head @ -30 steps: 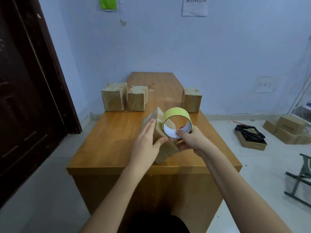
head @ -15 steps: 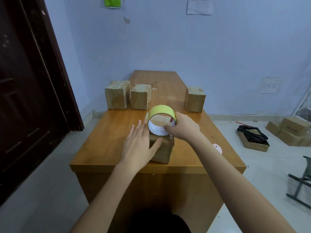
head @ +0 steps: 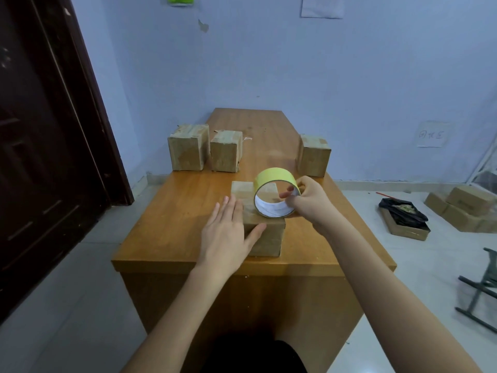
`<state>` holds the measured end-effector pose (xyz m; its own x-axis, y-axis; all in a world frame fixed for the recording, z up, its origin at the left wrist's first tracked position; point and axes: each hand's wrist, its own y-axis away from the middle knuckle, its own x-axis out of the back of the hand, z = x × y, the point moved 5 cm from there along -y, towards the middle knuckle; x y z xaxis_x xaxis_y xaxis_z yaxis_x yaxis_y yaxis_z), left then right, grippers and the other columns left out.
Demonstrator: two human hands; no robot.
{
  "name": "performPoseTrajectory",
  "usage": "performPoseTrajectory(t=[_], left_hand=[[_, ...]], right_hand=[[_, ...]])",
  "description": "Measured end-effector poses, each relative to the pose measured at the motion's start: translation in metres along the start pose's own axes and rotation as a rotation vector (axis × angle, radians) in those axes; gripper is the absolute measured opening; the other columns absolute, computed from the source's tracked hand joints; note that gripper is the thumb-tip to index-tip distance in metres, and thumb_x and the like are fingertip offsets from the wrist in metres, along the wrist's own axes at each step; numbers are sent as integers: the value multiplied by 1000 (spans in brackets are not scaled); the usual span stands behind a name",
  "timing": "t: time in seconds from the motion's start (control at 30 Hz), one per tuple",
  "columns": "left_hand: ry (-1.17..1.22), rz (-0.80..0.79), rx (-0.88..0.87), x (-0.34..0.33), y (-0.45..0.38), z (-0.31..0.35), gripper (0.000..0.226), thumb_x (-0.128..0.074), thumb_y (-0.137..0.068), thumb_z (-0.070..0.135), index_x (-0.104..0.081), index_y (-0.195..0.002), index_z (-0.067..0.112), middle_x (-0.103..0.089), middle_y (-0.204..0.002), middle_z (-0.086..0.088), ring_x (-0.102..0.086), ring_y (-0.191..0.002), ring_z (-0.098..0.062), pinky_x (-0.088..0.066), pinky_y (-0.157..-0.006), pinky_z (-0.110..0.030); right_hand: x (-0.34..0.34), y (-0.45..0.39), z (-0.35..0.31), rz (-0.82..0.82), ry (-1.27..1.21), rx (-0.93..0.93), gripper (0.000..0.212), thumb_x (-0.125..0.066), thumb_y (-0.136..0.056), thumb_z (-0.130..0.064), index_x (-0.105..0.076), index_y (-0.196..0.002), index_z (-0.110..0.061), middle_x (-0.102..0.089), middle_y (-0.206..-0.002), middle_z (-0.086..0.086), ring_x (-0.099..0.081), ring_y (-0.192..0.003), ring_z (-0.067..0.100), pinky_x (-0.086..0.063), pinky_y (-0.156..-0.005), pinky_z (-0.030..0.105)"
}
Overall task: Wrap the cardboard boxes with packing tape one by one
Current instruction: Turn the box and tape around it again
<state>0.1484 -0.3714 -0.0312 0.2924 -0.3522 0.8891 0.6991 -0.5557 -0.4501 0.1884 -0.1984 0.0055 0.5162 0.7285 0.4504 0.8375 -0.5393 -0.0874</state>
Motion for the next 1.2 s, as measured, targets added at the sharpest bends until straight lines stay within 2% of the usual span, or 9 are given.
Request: performPoseTrajectory(t=[0.2,0.33,0.43,0.53,0.63,0.77,0.9,1.1,1.2], left_hand=[[50,20,41,9,-7,6,83,-29,-85,71,-33,-144,12,-27,-153,-5,-21,-142,-17,-18,-112,-28],[-29,49,5,6,-4,17,91,-22,-84,73,-11,-149,12,-6,-157,-6,-4,-144,-17,-1,-114,-30],[-84,58,-39,6,-9,20,89,-23,-84,72,-26,-146,9,-22,-154,-8,-13,-144,-18,0,-115,-31],[-98,49,-54,5,-9,18,88,-24,-83,73,-35,-143,10,-34,-149,-6,-25,-140,-17,-6,-114,-30],[-83,37,-10,1,-4,11,92,-12,-81,76,-27,-147,14,-28,-153,-3,-21,-141,-15,-5,-113,-28],[-74,45,8,0,-3,10,98,-1,-76,76,-22,-148,13,-25,-154,-4,-19,-142,-16,-3,-112,-28],[-68,52,4,-1,-3,10,95,-3,-78,76,-16,-149,13,-21,-155,-3,-16,-143,-15,0,-111,-26],[-85,47,-1,-1,-4,9,94,-1,-78,76,-18,-149,16,-19,-155,-1,-14,-143,-13,-2,-113,-27],[-73,39,3,-2,-3,9,93,-3,-78,76,-15,-149,17,-18,-155,1,-14,-143,-12,-2,-111,-26]], right_hand=[[-10,-2,4,-20,92,26,13,-59,-88,-11,-54,-98,-4,-53,-85,9,-52,-78,21,-49,-69,35],[-6,0,8,-2,88,15,8,-59,-90,-15,-53,-95,-12,-56,-86,6,-53,-74,14,-51,-65,28],[-2,-2,5,-5,141,23,12,-52,-94,-14,-53,-102,-5,-56,-93,13,-53,-79,20,-53,-71,37],[0,-5,2,-66,136,-23,14,-47,-94,-6,-51,-106,0,-50,-90,12,-50,-79,20,-48,-60,26],[3,-4,6,-127,-43,-91,18,-46,-91,3,-52,-108,2,-56,-88,10,-56,-79,18,-48,-46,18],[0,1,17,-39,-284,-167,11,-57,-90,-5,-52,-98,-12,-61,-92,7,-62,-80,16,-51,-46,18],[-11,3,19,-30,-150,-112,10,-65,-89,-18,-56,-93,-16,-59,-95,3,-59,-85,14,-51,-53,19],[1,1,14,-111,-164,-113,11,-50,-94,-2,-58,-98,2,-54,-89,11,-57,-76,18,-49,-44,16],[4,2,18,-87,-267,-135,6,-52,-93,-4,-56,-97,-3,-53,-96,12,-59,-81,20,-51,-45,19]])
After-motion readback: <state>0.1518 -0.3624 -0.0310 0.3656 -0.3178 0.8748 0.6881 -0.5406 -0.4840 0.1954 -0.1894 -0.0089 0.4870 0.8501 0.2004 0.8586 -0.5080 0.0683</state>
